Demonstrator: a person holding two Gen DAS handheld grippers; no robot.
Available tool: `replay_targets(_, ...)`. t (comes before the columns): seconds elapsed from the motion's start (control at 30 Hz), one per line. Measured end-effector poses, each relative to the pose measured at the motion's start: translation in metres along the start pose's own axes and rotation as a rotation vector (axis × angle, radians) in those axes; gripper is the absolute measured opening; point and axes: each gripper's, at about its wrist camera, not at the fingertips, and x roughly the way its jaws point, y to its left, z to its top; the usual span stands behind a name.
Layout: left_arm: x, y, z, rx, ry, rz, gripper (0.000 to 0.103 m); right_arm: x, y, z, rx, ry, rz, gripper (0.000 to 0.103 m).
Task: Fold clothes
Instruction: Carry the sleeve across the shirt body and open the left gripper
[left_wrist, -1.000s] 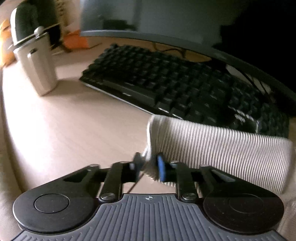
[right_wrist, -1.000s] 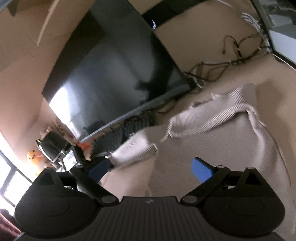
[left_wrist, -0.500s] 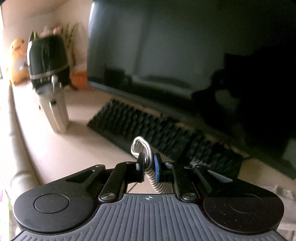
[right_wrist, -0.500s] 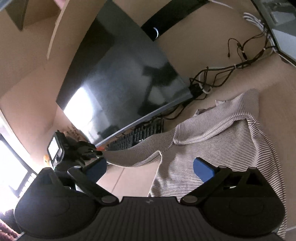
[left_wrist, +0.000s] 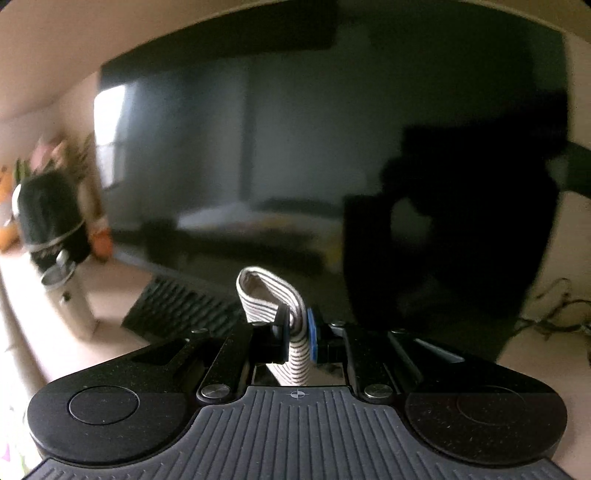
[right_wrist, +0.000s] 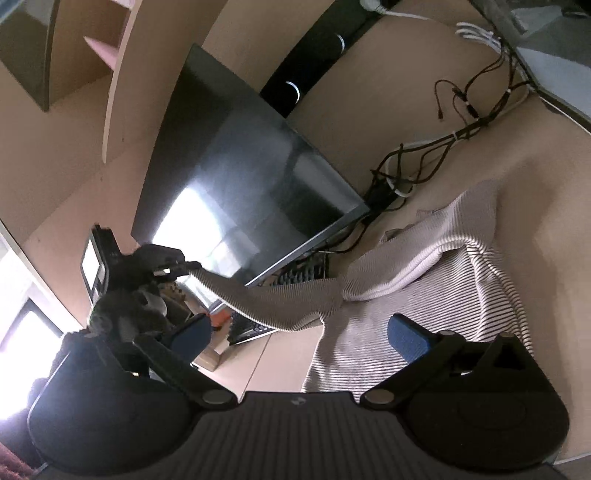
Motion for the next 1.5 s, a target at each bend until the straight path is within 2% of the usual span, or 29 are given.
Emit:
replay_targets(0.23, -0.019, -0.064, 0.020, 0.091, -0.055, -0.116, 0.011, -0.013, -0.019, 0.008, 0.034, -0.019, -0.001, 0.103)
replay_targets(0.3, -0.020, -0.080, 0.022, 0.108, -0.060, -0.146, 0.007, -0.017, -0.025, 0.010, 0.041, -0.028, -0.007, 0.103)
replay_targets(0.57, -0.033, -0.154, 0.020, 0.190, -0.077, -0.305, 0.006, -0.038, -0.053, 0.018, 0.084, -0.079, -0.055, 0.103)
replay_targets(0.63, -0.036, -0.173, 0.017, 0.223, -0.079, -0.331, 0.006, -0.043, -0.060, 0.020, 0.096, -0.095, -0.068, 0.103)
replay_targets(0.8, -0.023, -0.197, 0.002, 0.275, -0.039, -0.332, 0.007, -0.051, -0.074, 0.022, 0.129, -0.120, -0.084, 0.103)
replay_targets(0.87, -0.018, -0.208, -0.012, 0.348, -0.015, -0.351, 0.013, -0.051, -0.077, 0.023, 0.140, -0.121, -0.085, 0.103)
replay_targets(0.9, -0.017, -0.216, -0.025, 0.408, -0.022, -0.346, 0.015, -0.051, -0.078, 0.023, 0.145, -0.118, -0.086, 0.103)
replay_targets(0.97, -0.013, -0.232, -0.053, 0.528, -0.037, -0.330, 0.026, -0.050, -0.079, 0.023, 0.148, -0.112, -0.090, 0.103)
replay_targets(1.0, -0.008, -0.242, -0.066, 0.588, -0.043, -0.319, 0.028, -0.049, -0.080, 0.023, 0.147, -0.109, -0.093, 0.103)
replay_targets(1.07, 0.005, -0.258, -0.089, 0.650, 0.007, -0.305, 0.033, -0.049, -0.080, 0.023, 0.145, -0.103, -0.102, 0.103)
replay_targets(1.13, 0.016, -0.260, -0.104, 0.622, 0.104, -0.297, 0.040, -0.048, -0.079, 0.022, 0.129, -0.099, -0.114, 0.103)
replay_targets(1.2, 0.023, -0.248, -0.113, 0.544, 0.190, -0.303, 0.056, -0.047, -0.076, 0.022, 0.085, -0.105, -0.129, 0.103)
replay_targets(1.27, 0.024, -0.231, -0.122, 0.481, 0.254, -0.330, 0.079, -0.043, -0.071, 0.023, 0.046, -0.119, -0.147, 0.102)
replay_targets(1.43, 0.026, -0.188, -0.151, 0.367, 0.421, -0.361, 0.091, -0.008, -0.067, 0.036, -0.026, -0.083, -0.204, 0.097)
replay_targets(1.5, 0.027, -0.172, -0.160, 0.314, 0.493, -0.364, 0.093, 0.012, -0.065, 0.042, -0.074, -0.047, -0.233, 0.090)
